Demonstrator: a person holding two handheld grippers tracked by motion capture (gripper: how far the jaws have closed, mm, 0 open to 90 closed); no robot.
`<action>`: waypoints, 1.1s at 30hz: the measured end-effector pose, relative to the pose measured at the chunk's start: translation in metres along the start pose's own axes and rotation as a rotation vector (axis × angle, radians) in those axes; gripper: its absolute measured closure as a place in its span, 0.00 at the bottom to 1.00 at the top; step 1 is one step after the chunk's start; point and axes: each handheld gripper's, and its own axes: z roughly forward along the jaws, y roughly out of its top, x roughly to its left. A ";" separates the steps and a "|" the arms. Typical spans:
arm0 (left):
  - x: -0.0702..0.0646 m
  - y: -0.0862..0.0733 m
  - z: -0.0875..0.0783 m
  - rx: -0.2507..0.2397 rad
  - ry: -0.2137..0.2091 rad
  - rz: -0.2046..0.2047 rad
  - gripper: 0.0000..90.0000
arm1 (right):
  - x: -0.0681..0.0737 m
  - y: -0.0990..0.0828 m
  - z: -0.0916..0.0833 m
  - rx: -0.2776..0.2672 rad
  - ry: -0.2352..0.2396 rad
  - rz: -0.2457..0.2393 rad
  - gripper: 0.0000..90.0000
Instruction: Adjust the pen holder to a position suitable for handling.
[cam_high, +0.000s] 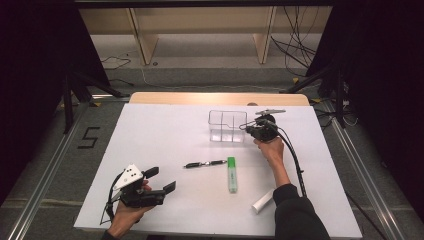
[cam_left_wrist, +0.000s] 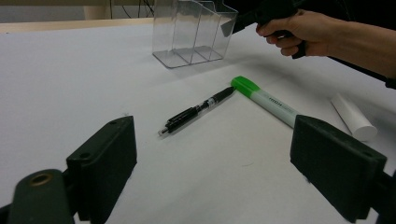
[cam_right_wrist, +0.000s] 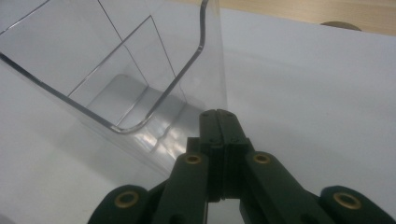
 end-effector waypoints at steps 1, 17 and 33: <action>0.000 0.000 0.000 -0.004 0.001 -0.001 0.16 | 0.001 0.000 0.001 0.000 -0.001 0.002 1.00; 0.001 0.000 -0.002 -0.020 -0.014 -0.006 0.16 | 0.017 0.007 0.010 0.004 0.015 0.012 1.00; 0.001 0.000 -0.001 -0.014 -0.013 -0.001 0.16 | 0.026 0.007 0.012 0.020 0.024 -0.009 1.00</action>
